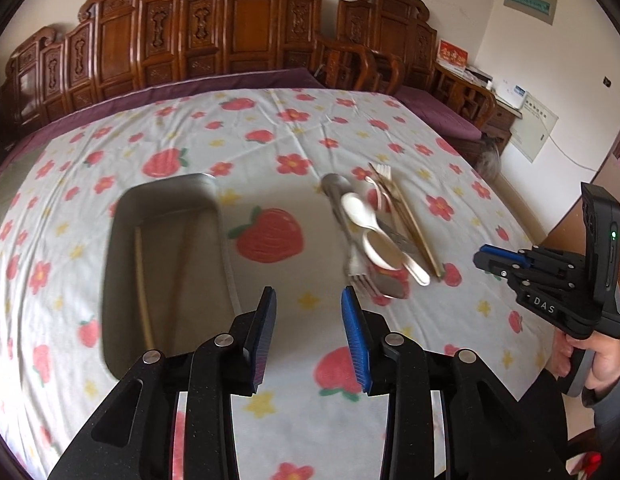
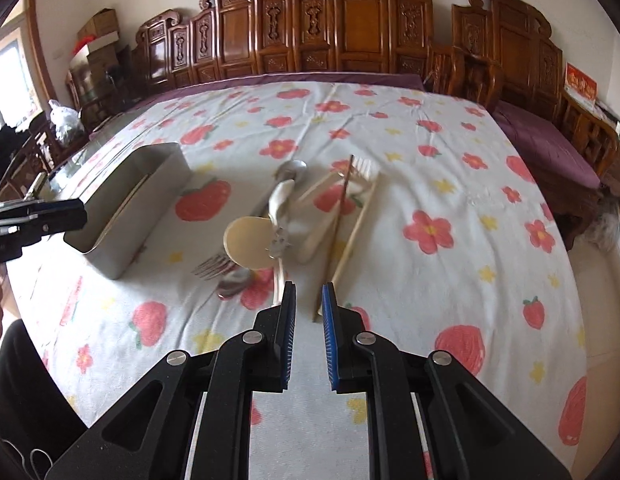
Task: Organize utensils
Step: 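Reach the left tool to the utensils and grasp the cream plastic ladle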
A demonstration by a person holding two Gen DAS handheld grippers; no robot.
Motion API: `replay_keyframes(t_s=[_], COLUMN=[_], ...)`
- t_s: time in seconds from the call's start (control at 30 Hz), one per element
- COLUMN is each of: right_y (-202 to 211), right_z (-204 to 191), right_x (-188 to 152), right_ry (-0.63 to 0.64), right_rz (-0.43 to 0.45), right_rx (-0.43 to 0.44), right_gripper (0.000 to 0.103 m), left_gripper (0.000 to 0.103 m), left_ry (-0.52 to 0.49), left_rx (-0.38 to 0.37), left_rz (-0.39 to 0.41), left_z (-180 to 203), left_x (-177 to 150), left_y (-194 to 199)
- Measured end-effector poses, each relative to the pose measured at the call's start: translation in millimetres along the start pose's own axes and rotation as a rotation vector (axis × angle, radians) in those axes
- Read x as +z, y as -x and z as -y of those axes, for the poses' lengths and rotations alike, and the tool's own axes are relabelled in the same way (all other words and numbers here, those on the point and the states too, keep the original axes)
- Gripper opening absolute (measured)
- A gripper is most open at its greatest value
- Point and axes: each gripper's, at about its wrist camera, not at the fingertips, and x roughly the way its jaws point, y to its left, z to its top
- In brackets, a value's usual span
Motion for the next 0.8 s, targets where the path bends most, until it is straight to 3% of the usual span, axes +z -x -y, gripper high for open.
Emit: replay_keyframes(t_s=[0.37,0.8], right_y=[-4,-2], right_z=[19,23], right_x=[-1,0], right_ry=[-0.033,-0.043], right_rz=[-0.012,-0.013], right_rx=[0.003,0.022], right_gripper=[0.015,0.015], left_gripper=[0.032,0.032], left_ry=[0.011,0.049], left_rx=[-0.017,0.018], left_rz=[-0.073,-0.177], left_z=[39,55], left_x=[21,46], left_y=[-60,-126])
